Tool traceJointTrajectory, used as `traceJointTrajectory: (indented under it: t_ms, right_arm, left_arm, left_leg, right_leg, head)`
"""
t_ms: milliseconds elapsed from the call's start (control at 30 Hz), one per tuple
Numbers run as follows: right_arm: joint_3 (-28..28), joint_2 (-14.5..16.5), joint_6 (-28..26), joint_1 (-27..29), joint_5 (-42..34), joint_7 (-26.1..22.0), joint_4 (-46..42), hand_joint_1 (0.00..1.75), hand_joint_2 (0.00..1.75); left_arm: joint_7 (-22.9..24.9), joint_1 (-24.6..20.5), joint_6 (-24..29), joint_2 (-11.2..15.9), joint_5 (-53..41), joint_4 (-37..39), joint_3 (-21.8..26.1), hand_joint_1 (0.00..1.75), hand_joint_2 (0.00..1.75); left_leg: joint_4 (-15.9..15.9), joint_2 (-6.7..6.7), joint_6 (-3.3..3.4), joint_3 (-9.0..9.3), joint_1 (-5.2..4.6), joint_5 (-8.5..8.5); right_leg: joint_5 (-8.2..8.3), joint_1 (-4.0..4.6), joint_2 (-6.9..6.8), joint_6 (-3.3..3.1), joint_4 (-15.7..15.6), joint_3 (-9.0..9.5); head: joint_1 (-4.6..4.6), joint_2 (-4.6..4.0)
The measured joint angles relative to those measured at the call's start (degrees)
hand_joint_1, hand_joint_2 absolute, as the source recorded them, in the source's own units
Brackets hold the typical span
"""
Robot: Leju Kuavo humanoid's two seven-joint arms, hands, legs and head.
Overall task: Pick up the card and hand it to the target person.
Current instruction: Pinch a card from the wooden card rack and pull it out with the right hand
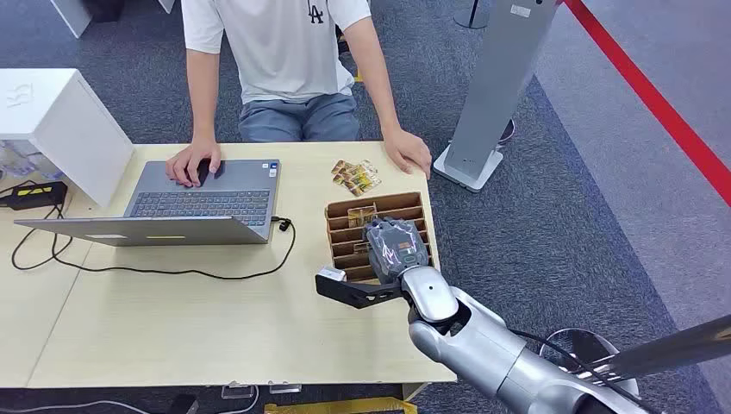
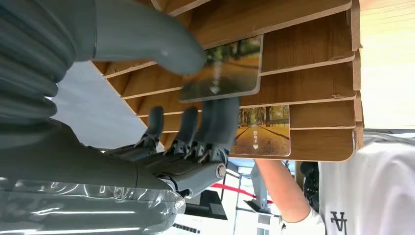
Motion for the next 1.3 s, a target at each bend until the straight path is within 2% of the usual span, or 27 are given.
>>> traceJointTrajectory:
  t_ms: [433,500,633,767,1133,1300]
  right_arm:
    - [0.10,0.00,0.02,-0.04,-0.32,0.02,0.00,1.37,1.75]
    - [0.10,0.00,0.03,-0.05,-0.32,0.04,0.00,1.42,1.75]
    - [0.10,0.00,0.20,-0.12,-0.34,0.07,0.00,1.74,1.75]
    - [0.13,0.00,0.52,-0.25,-0.51,0.05,-0.01,1.75,1.75]
    - [0.11,-0.05,0.08,-0.38,-1.01,0.26,-0.30,1.75,1.75]
    - [-0.43,-0.82,-1.38,-0.82,-1.58,1.93,-3.93,1.75,1.75]
  left_arm:
    - [-0.02,0.07,0.01,0.02,0.00,0.00,0.00,0.00,0.00]
    - [-0.05,0.07,0.01,0.02,0.00,0.00,0.00,0.00,0.00]
    - [-0.22,0.08,-0.15,0.04,-0.09,0.00,0.00,0.00,0.00]
    - [-1.42,0.11,-1.27,0.16,-0.26,0.00,0.00,0.00,1.75]
    - [-1.92,0.36,-0.40,0.66,-0.28,0.01,0.00,0.00,1.75]
    - [-1.21,0.93,0.65,0.77,-0.02,0.02,0.00,0.00,1.75]
  left_leg:
    - [0.00,0.00,0.00,0.02,0.00,0.00]
    - [0.00,0.00,0.00,0.02,0.00,0.00]
    - [0.00,0.00,0.00,0.02,0.00,0.00]
    - [0.00,0.00,0.00,0.02,0.00,0.00]
    - [0.00,0.00,0.00,0.02,0.00,0.00]
    - [0.01,0.01,0.00,0.03,0.00,0.00]
  right_leg:
    - [0.00,0.00,0.00,0.00,0.00,0.01]
    - [0.00,0.00,0.00,0.00,0.00,0.01]
    - [0.00,0.00,0.00,0.00,0.00,0.01]
    - [0.00,0.00,0.00,0.00,0.00,0.01]
    - [0.00,0.00,0.00,0.00,0.00,0.01]
    - [0.00,0.00,0.01,0.00,0.00,0.00]
  head:
    - [0.00,0.00]
    - [-0.01,0.00]
    - [-0.02,0.00]
    - [-0.01,0.00]
    - [-0.01,0.00]
    - [-0.01,0.00]
